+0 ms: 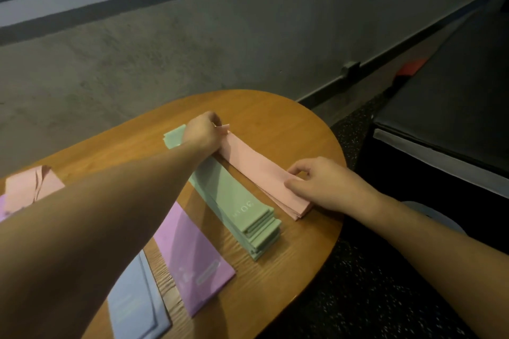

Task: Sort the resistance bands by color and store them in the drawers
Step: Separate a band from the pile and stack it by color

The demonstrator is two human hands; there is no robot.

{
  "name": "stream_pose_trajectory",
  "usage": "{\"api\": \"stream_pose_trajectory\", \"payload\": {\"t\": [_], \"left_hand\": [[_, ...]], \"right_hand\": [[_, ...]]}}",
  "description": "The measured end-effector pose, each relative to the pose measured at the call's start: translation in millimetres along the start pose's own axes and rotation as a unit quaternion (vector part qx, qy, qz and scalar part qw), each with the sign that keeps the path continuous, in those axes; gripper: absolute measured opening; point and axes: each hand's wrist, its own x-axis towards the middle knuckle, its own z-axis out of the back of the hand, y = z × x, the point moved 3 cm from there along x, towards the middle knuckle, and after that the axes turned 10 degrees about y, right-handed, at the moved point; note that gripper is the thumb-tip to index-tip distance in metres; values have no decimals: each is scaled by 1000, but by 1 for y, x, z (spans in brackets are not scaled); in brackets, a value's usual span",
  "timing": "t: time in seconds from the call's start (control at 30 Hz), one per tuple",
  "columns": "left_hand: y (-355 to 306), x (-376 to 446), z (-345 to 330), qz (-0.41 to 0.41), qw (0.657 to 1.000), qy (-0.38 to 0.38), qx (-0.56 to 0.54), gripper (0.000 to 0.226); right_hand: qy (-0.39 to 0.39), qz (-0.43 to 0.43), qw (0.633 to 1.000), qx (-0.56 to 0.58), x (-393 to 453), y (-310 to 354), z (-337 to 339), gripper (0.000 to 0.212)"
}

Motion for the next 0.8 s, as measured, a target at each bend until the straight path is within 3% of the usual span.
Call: {"api": "stream_pose_trajectory", "payload": {"t": [0.27,0.53,0.67,0.8], "left_hand": [[-12,2,-1,-81,978,-13,194,25],[-11,4,4,-84,985,-32,147,21],[-8,5,1,-66,974,4,219,28],[-11,-2,10,-107,959,-9,261,26]], "right_hand": [[-5,-14,997,-72,-3,-6,-2,27],[-1,-46,995,-88,-4,-13,-1,33],[-22,-53,993,-105,-8,-11,3,40],[-75,-13,993,-87,-18,2,12,32]]}}
